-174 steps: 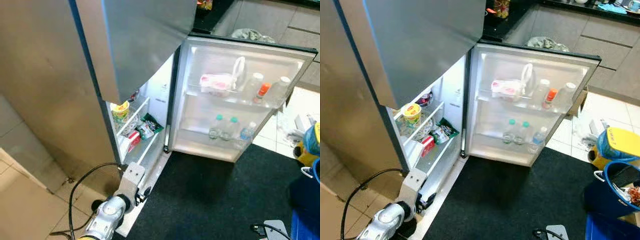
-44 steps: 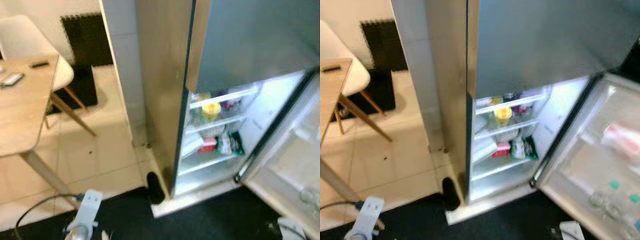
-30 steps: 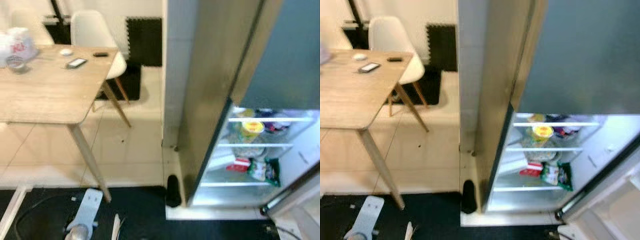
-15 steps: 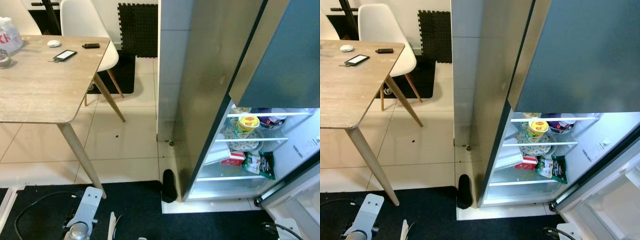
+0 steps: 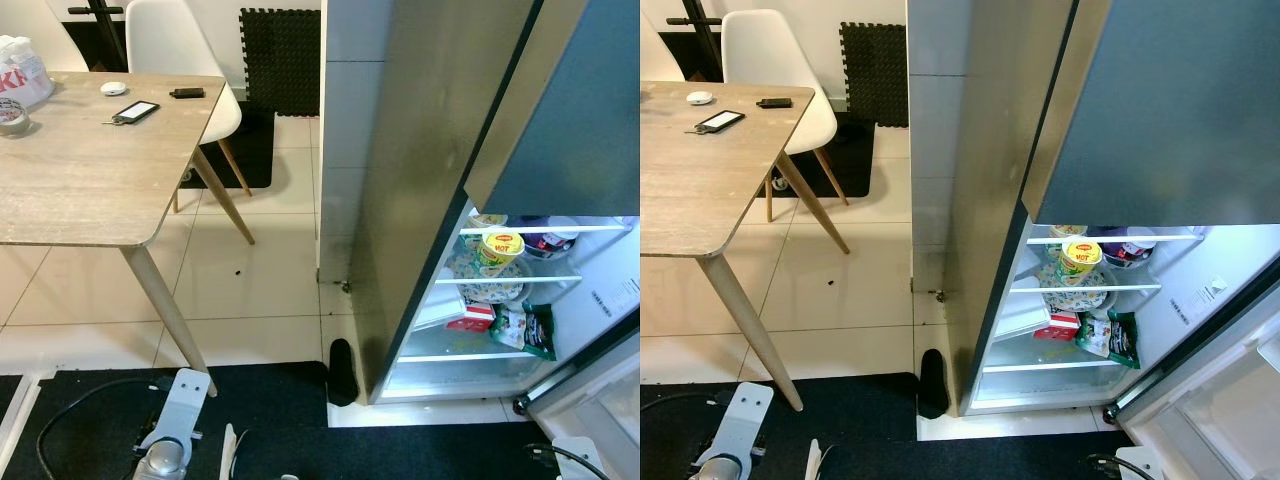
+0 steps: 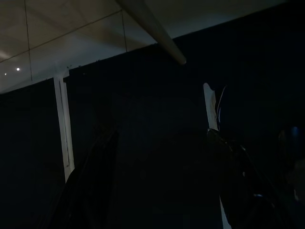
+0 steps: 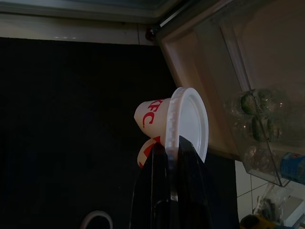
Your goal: Restocking fridge
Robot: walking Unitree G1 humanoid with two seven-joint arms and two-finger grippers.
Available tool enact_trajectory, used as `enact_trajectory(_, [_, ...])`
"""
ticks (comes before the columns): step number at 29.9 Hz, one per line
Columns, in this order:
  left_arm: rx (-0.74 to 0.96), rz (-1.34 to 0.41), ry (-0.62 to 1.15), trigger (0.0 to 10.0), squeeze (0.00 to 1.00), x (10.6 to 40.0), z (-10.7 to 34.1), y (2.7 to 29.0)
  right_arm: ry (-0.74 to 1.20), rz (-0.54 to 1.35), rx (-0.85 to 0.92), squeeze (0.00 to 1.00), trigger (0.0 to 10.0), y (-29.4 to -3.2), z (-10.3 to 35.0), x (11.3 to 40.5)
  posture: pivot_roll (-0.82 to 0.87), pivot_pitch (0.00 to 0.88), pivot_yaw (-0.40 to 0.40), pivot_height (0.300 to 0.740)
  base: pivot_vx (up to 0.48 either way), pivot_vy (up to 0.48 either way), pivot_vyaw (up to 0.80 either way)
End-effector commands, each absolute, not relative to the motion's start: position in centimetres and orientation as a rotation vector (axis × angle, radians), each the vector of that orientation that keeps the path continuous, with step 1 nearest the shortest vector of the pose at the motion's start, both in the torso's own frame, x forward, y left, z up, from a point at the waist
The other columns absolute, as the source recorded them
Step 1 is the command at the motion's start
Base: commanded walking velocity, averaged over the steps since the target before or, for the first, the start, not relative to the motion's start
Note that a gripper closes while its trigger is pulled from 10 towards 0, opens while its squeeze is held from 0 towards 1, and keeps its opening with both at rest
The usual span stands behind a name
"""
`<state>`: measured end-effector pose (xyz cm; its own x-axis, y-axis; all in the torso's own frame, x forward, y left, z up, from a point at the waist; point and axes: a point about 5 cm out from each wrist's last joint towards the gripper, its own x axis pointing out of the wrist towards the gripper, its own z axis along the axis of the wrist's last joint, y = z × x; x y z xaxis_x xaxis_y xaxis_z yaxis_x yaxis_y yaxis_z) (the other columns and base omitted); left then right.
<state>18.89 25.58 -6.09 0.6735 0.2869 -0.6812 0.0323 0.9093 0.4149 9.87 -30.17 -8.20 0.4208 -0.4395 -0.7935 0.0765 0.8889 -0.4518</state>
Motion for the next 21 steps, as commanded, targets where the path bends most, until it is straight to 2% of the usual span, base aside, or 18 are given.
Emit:
enact_trajectory(1, [0.401,0.129,0.82,10.0,0.0,19.01,-6.23,24.88,1.089,-0.34,-0.36,0.0,10.0,-30.09,-8.23,9.83,0.0,0.017,-0.057,0.74,0.0,-0.326,0.0])
enact_trajectory(21, [0.402,0.119,0.815,10.0,0.0,19.15,-6.17,24.78,1.097,-0.336,-0.361,0.0,10.0,-30.12,-8.27,9.7,0.0,0.014,-0.058,0.74,0.0,-0.326,0.0])
